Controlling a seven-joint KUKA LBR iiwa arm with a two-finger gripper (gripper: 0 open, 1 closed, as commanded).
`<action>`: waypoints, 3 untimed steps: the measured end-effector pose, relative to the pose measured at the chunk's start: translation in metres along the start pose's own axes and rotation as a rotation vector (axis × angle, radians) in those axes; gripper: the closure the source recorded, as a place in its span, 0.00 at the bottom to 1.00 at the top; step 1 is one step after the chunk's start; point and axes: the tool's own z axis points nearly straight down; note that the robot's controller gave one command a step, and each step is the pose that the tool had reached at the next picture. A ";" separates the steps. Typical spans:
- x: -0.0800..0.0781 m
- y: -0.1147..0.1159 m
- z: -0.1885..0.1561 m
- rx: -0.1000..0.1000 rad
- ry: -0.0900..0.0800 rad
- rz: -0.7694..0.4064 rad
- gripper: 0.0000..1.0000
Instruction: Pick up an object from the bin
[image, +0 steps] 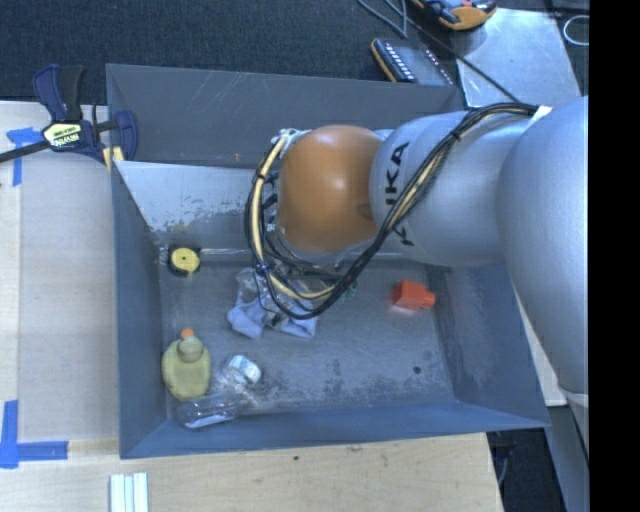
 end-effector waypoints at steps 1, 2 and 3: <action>-0.001 -0.001 -0.011 0.002 -0.004 0.000 1.00; -0.001 0.000 -0.020 0.002 -0.004 0.001 1.00; -0.002 -0.001 -0.029 0.002 -0.006 0.002 1.00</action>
Offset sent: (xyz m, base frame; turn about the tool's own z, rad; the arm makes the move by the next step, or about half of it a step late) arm 0.0000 0.0000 0.0456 0.0000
